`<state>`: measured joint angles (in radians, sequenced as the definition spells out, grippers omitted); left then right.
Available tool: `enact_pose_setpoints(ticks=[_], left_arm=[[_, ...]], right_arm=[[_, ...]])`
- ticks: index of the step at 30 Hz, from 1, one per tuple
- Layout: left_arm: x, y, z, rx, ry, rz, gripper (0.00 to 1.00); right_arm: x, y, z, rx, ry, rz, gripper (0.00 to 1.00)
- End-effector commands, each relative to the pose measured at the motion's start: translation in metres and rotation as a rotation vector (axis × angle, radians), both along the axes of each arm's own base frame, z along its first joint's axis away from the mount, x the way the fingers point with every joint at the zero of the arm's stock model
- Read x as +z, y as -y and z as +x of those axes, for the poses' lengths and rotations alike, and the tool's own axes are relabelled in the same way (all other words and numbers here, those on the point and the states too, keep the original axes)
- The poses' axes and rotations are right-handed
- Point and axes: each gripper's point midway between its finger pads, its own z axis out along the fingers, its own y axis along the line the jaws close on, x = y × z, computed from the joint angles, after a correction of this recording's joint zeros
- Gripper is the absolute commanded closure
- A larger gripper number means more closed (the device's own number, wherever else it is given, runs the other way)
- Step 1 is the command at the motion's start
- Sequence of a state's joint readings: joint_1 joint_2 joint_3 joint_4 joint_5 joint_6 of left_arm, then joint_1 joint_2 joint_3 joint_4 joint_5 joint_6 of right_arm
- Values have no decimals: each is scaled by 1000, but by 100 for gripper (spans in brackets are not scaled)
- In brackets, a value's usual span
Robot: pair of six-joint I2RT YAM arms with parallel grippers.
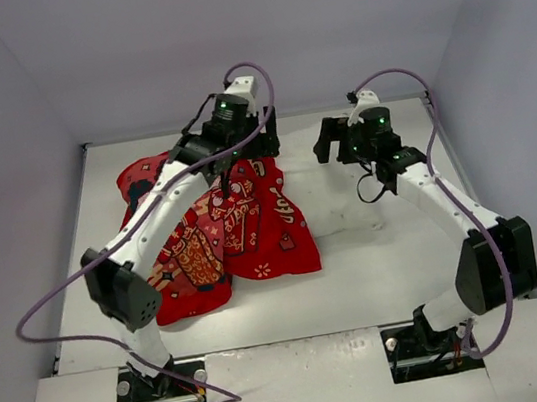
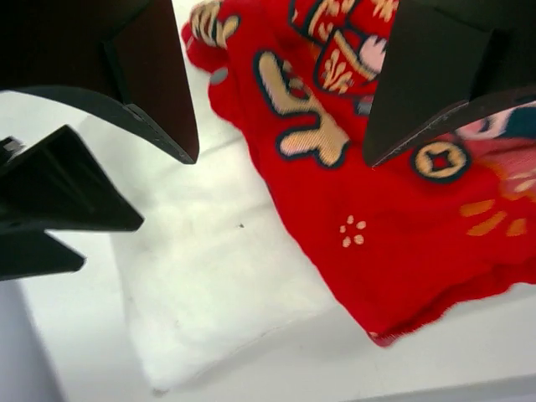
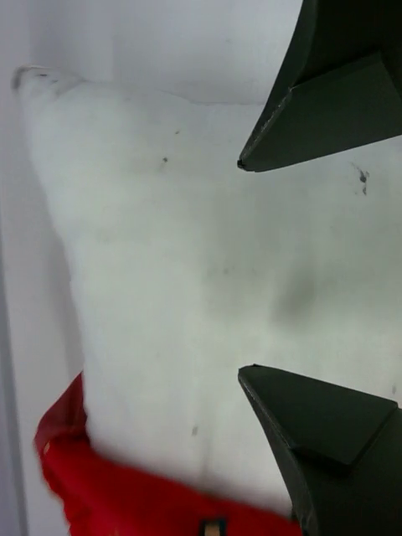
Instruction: Put the pillow into the pillowcase
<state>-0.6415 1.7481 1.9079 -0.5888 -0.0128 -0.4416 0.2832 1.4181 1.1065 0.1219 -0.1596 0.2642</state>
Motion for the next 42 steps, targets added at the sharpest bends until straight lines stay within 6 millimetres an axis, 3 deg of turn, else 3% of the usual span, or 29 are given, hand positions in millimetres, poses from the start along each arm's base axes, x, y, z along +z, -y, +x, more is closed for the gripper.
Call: enact_pose_setpoints(ticks=[1,4,6,7,8,9,10,11,12,15,17,20,22,23,24,26,27,30,32,33,34,35,36,38,39,42], left_arm=[[-32,9,15,20,-29,91,25],[-40,19,24,8,-29,119,25],[-55,19,33,17,-41,164,26],[-52,17,35,25,-38,178,33],[-62,18,40,30,-51,203,59],[-63,18,42,29,-46,219,75],[-56,19,47,33,-25,214,91],[-52,22,48,22,-14,208,100],[-49,27,50,-3,-1,206,100],[-3,61,37,-134,92,121,100],[37,98,11,-286,172,37,100],[71,141,-27,-467,220,-109,100],[79,156,-43,-548,196,-192,100],[86,161,-43,-548,199,-246,100],[65,164,-41,-549,164,-234,100],[57,166,-34,-526,151,-272,100],[34,164,-29,-518,99,-268,100],[14,154,-13,-456,55,-287,100],[18,144,-7,-428,61,-284,100],[19,137,-2,-400,71,-272,95],[32,127,2,-380,98,-266,70],[30,117,1,-366,98,-216,58],[38,102,1,-332,123,-157,39],[43,85,-2,-283,140,-110,29],[42,74,0,-240,148,-82,27],[28,55,-22,-226,126,-28,25]], right_arm=[[-33,-6,3,20,-101,33,4],[-76,-21,-9,67,-231,84,2],[-87,-28,-18,96,-265,95,9],[-91,-30,-24,111,-276,105,23],[-91,-32,-28,122,-278,110,31],[-87,-36,-32,136,-269,113,42],[-90,-36,-37,140,-278,114,76],[-87,-39,-40,148,-273,119,92],[-82,-40,-43,156,-265,129,100],[-75,-56,-56,219,-272,165,100],[-67,-70,-65,269,-282,204,100],[-57,-88,-73,323,-299,250,100],[-48,-93,-74,336,-295,276,100],[-42,-95,-74,334,-290,292,100],[-39,-94,-74,327,-285,299,100],[-34,-92,-73,304,-271,310,100],[-37,-90,-74,287,-277,309,100],[-41,-84,-75,253,-271,307,100],[-44,-82,-76,241,-275,304,100],[-45,-80,-75,231,-271,298,100],[-47,-78,-75,224,-270,291,100],[-46,-77,-74,223,-262,284,100],[-44,-75,-73,216,-246,270,100],[-42,-72,-72,207,-232,263,100],[-41,-72,-71,204,-229,261,100],[-41,-71,-69,202,-223,254,100]])
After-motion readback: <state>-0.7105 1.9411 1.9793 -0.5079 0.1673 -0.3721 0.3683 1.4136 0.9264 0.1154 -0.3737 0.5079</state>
